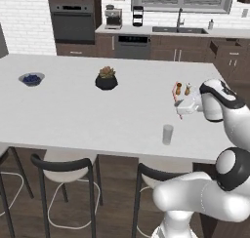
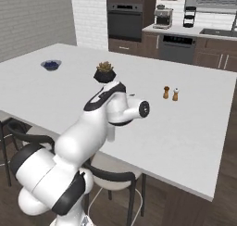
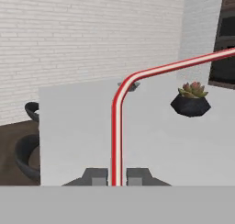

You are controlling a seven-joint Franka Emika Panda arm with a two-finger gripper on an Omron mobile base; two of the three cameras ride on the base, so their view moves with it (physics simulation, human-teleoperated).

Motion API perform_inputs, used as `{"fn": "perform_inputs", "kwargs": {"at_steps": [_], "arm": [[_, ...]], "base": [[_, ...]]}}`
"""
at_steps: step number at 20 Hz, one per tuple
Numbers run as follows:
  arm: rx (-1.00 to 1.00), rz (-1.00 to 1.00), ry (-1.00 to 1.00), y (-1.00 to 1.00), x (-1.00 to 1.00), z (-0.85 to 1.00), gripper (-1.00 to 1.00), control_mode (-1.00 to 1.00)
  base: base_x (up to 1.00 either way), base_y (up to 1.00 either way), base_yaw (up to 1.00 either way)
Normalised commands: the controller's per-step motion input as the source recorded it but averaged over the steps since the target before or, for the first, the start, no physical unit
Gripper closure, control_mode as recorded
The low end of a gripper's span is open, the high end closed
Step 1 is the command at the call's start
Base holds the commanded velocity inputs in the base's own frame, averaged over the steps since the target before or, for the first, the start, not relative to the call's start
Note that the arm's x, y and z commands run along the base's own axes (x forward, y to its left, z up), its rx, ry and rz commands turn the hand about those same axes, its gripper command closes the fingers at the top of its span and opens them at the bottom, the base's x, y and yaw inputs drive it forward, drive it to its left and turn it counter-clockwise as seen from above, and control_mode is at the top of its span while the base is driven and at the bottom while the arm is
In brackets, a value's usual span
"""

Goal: Take a straw from the drawer in front and place it inside the glass cup on the dining counter.

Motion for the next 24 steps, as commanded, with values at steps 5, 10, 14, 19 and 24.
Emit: {"fn": "perform_inputs", "kwargs": {"at_steps": [5, 10, 14, 19, 24], "arm": [[0.12, 0.13, 0.02, 0.00, 0.00, -0.08, 1.00, -1.00], [0.02, 0.08, 0.00, 0.00, -0.02, -0.36, 1.00, -1.00], [0.00, 0.02, 0.00, 0.00, 0.10, -0.21, 1.00, -1.00], [0.02, 0.03, 0.00, 0.00, 0.24, -0.20, 1.00, -1.00], [0.05, 0.03, 0.00, 0.00, 0.15, -0.15, 1.00, -1.00]], "base": [[0.00, 0.00, 0.00], [0.00, 0.00, 0.00], [0.00, 0.00, 0.00], [0.00, 0.00, 0.00], [0.00, 0.00, 0.00]]}}
